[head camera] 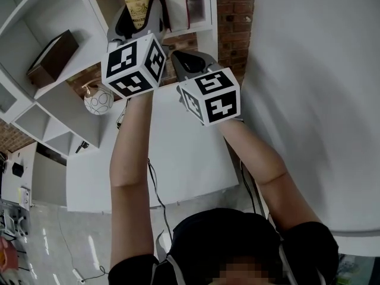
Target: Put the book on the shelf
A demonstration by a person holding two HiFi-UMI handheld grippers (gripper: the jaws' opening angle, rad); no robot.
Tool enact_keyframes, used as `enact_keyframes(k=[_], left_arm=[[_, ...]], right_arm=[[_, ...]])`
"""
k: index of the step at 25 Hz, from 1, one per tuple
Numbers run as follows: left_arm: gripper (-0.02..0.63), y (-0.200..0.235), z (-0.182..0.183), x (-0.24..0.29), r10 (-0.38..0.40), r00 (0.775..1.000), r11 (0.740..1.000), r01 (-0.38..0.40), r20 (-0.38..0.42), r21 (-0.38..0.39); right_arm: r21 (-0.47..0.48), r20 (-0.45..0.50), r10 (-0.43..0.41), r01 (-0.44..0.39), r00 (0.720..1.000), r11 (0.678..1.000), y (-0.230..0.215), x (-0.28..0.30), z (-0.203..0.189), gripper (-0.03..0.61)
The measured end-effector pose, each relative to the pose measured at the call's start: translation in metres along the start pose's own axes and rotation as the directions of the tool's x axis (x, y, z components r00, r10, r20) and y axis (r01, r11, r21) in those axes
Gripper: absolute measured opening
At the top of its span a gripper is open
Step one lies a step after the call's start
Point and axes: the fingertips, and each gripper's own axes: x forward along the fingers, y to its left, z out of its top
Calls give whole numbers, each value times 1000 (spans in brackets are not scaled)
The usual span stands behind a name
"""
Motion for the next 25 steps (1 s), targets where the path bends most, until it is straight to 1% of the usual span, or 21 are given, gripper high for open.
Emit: enact_keyframes(k=[8,13,17,21,23,25], left_arm=[[212,0,-4,0,-69,995,998,68,-69,-16],[215,0,-4,0,-125,985,992,123,-117,-21],[218,0,-4,0,-162,975,987,158,-150,-37],[218,1,-4,-1,-177,971,984,171,-161,-50],[218,0,-5,-2,-185,968,982,179,-167,-53],[220,-1,-5,-3,-193,966,981,187,-175,-48]], right_arm=[[6,9,71,-71,997,997,22,14,1,-5],[2,21,114,-114,993,994,30,18,5,-3],[-14,30,97,-96,995,995,29,22,12,-3],[-17,28,90,-89,996,996,28,27,15,2],[-8,29,106,-106,994,994,31,27,14,44],[6,35,119,-119,992,993,34,25,13,43]])
